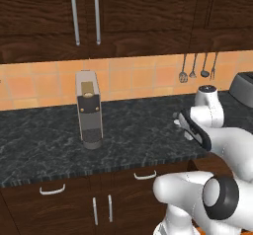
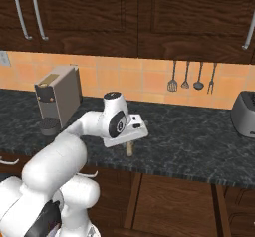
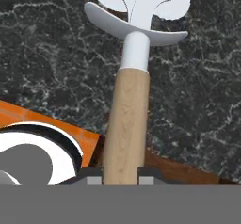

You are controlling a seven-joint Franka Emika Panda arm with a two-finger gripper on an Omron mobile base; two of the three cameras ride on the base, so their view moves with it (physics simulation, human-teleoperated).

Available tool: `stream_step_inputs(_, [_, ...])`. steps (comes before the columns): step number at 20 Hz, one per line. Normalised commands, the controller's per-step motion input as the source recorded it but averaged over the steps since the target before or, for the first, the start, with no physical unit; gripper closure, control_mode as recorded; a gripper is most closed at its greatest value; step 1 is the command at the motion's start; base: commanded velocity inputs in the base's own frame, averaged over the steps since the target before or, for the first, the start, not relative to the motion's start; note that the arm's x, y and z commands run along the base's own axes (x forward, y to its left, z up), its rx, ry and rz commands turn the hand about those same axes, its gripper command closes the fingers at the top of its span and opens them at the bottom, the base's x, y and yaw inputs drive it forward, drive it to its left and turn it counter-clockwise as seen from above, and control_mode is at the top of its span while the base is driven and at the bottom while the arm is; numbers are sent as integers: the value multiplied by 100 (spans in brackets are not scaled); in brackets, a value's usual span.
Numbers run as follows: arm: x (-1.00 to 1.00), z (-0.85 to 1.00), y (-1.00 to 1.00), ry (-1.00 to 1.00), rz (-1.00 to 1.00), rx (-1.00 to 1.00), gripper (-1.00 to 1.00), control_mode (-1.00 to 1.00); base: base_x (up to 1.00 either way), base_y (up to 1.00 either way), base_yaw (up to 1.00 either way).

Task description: Pick the pizza cutter from the drawer and place it on the counter.

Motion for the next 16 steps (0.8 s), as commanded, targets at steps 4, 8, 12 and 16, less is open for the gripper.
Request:
stream_step_inputs(4, [100,-36,64,0,0,1,100,-100,0,0,0])
stream_step_inputs(8, [100,-29,24,1,0,11,100,-100,0,0,0])
stream_step_inputs(12, [97,-25,0,0,0,11,100,-100,0,0,0])
stream_step_inputs(16, [70,-46,4,0,0,0,100,-100,0,0,0])
